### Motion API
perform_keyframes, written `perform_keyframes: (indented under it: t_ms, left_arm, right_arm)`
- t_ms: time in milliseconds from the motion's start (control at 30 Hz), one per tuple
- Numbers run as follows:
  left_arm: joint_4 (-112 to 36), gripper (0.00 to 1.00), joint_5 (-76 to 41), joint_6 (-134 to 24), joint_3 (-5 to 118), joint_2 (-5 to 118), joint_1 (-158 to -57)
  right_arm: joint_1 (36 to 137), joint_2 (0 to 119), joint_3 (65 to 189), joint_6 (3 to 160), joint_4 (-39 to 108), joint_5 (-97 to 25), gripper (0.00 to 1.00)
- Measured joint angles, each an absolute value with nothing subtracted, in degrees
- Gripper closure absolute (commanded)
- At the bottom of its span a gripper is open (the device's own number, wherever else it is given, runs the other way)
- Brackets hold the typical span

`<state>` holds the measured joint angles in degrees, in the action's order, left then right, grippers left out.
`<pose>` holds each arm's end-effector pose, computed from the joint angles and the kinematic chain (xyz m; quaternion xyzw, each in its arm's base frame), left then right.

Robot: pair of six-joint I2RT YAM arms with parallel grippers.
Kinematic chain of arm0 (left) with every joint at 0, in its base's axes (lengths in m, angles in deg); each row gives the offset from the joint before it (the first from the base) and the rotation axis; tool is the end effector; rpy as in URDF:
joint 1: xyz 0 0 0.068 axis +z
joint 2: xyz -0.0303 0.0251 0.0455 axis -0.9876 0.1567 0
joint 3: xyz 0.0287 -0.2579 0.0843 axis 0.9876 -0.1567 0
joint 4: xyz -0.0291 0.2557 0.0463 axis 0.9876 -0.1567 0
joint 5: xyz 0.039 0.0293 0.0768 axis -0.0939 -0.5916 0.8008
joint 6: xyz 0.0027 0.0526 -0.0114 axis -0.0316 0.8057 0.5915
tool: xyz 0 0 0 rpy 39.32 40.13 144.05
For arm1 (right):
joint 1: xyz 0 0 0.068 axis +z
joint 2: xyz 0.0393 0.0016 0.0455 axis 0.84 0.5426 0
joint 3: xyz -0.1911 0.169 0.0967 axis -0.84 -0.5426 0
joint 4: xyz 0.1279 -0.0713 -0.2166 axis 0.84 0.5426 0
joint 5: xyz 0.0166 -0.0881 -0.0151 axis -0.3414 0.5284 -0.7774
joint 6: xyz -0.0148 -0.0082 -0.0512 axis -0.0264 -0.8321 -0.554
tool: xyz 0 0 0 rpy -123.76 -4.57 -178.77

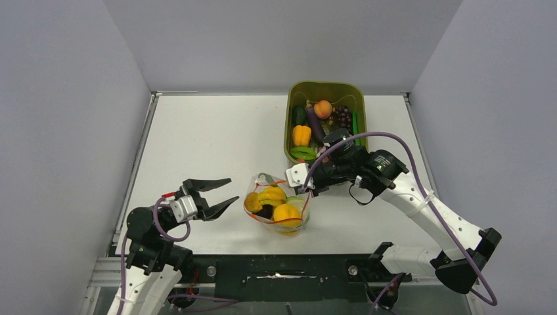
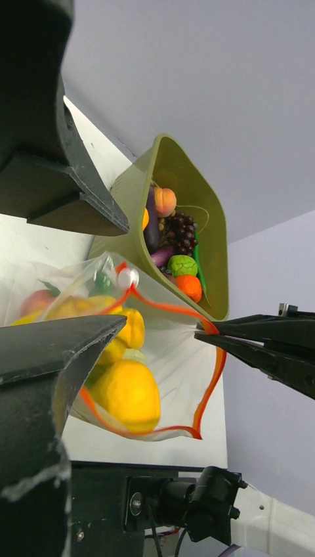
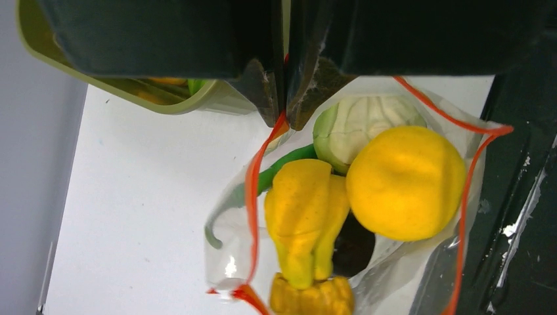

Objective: Place the food in the zip-top bag and seal the zipper
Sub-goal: Zip the zipper food storage bag at the center of the board.

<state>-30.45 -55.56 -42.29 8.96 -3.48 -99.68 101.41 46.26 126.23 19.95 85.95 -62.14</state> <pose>0.0776 -0.0535 0.3128 0.4092 0.4709 -0.3398 0.7038 0.1503 0.1740 0.3742 -0.7437 0.4901 0.2351 0.3891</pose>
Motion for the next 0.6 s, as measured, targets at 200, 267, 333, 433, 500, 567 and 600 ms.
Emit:
perform_keyframes:
  t_ms: [200,267,333,433,500,567,600]
  left_arm:
    - [-31.1,0.55,-58.9,-38.6,9.2,0.6,-99.7]
    - [-30.5,0.55,-61.7,-38.5,9.1,2.9,-99.7]
    - [-29.6,0.54,-64.6,-38.6,8.7,4.8,-99.7]
    - [-27.7,0.54,-68.3,-40.1,7.5,6.2,-99.8]
    - [-25.1,0.54,-69.9,-41.9,6.3,6.4,-100.0]
    - [-20.8,0.54,-70.8,-44.9,4.4,6.1,-100.5]
    - [-18.5,0.54,-70.8,-46.4,3.3,5.9,-100.8]
  right_arm:
    - [101.4,45.5,126.4,14.8,87.7,-64.0,1.00]
    - [101.3,45.6,126.5,13.9,87.8,-64.5,1.00]
    - [101.3,45.6,126.6,13.5,87.7,-64.9,1.00]
    - [100.9,45.7,126.6,13.7,86.9,-65.4,1.00]
    - [100.6,45.8,126.6,14.6,85.7,-65.4,1.00]
    - [100.2,45.8,126.6,16.6,83.6,-65.2,1.00]
    - [99.9,45.9,126.6,17.7,82.6,-65.1,1.00]
